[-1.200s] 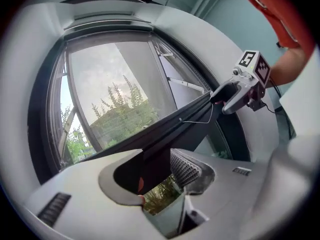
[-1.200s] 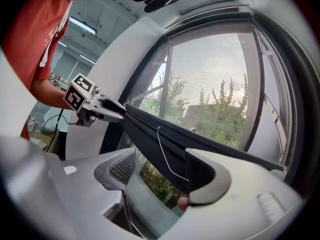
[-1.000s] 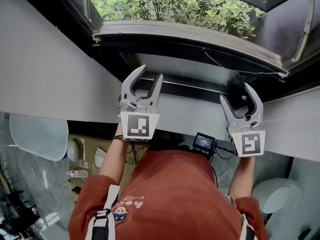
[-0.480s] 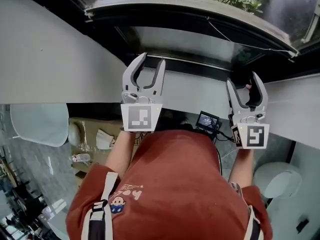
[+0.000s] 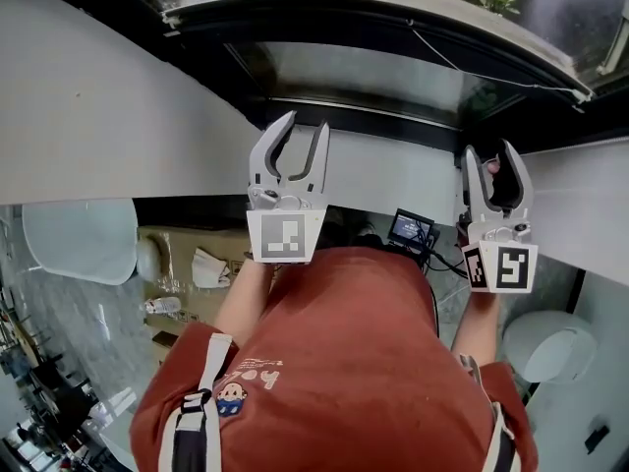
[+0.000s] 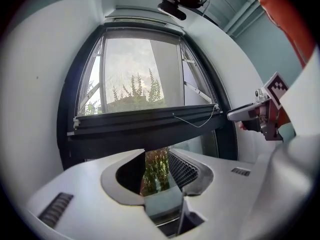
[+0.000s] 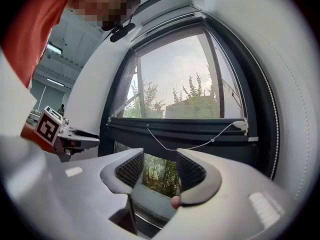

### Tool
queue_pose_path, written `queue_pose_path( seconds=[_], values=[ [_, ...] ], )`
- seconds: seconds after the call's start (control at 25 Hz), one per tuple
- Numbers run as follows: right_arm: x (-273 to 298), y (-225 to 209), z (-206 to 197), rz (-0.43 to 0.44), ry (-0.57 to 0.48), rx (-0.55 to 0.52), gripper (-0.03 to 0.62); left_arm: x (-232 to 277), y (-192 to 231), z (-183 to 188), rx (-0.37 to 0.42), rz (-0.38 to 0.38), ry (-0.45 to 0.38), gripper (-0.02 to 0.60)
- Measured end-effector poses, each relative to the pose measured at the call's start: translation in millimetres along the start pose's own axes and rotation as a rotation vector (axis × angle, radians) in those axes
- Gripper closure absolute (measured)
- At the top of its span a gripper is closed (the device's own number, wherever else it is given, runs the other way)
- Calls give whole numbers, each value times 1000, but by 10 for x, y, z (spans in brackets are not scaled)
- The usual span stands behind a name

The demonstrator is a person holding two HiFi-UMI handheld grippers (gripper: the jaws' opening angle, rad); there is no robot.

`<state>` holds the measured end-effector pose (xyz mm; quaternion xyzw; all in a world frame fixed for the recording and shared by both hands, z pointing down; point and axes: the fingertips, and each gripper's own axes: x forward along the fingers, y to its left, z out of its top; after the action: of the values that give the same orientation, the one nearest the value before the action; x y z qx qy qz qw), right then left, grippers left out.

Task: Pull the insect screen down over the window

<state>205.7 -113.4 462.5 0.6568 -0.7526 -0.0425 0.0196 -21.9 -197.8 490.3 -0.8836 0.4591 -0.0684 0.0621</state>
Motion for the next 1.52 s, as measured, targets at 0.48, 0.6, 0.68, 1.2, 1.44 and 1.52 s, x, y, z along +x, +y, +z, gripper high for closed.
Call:
queue_pose_path(
  seconds=[0.48,0.6,0.68,1.2,1.44,1.52],
  values=[
    [-143,-148,27,-98,-36,13,585,-12,-37,27,-38,4,-21,571],
    [-146,-155,30,-101,-36,3,585,-20,-21,33,-30,0,-22,577],
    [-148,-158,26,-105,-36,-1,585,-19,-17,36,-30,4,-25,577],
    [-126,-144,-18,-120,-26,-32,585,-34,-23,87,-24,8,-51,575],
    [-119,-175,-23,-123,-27,-36,585,-20,-26,170,-47,19,-75,577],
    [-108,-170,-24,-121,-26,-38,585,-10,2,311,-80,39,-140,577]
  ],
)
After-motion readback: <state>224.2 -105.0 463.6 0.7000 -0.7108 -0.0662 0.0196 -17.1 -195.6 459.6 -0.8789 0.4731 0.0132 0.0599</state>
